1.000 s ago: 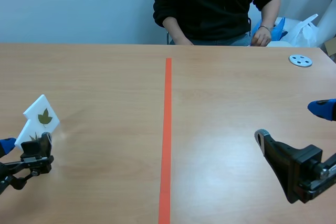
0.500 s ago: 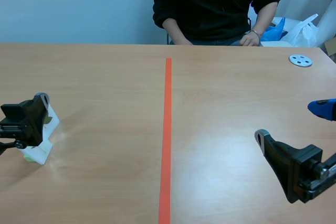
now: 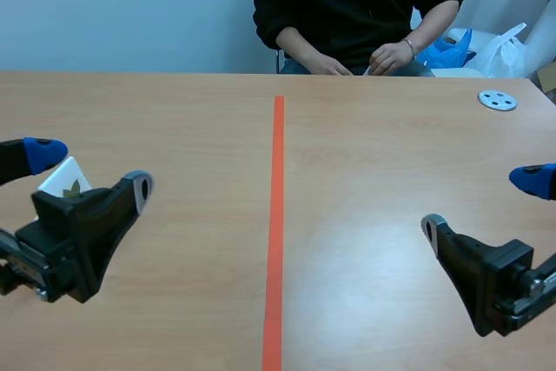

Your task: Sort the leaf by its shape. The table is split by an orange tape line. A compound leaf with several leaflets goes to the left side, a simple leaf with one blade goes to the right side. Return to the home posture when a red brick is placed on the table.

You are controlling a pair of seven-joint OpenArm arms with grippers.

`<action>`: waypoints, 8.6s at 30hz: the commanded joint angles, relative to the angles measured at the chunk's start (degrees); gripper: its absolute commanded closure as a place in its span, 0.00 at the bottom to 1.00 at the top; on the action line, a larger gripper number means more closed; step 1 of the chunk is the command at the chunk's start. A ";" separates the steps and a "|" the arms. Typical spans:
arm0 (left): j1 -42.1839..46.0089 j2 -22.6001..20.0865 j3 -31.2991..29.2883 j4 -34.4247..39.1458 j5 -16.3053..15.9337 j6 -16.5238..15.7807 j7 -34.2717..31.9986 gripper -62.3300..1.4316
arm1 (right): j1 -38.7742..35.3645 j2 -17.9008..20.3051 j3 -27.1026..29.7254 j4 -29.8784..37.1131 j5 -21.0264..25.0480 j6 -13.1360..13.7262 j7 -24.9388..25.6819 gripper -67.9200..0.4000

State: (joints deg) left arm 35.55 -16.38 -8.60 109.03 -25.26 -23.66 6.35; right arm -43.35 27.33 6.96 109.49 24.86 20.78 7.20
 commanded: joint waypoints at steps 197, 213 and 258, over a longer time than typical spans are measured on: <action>-1.11 0.13 11.41 -0.59 8.83 7.87 -2.19 0.00 | 51.21 -3.74 -3.74 -61.55 6.36 -1.01 6.16 0.98; -1.11 0.15 11.41 -0.59 8.83 7.87 -2.21 0.00 | 51.60 -4.35 -6.62 -63.69 5.09 -6.45 7.80 0.73; -0.92 -2.71 11.37 -0.59 8.79 7.87 -0.76 0.00 | 3.43 -3.96 2.67 7.23 3.82 -2.67 -11.65 0.00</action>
State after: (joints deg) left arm 34.44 -18.81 3.05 108.20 -16.05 -15.86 5.91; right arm -39.88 23.44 9.63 116.57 28.10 18.24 -4.86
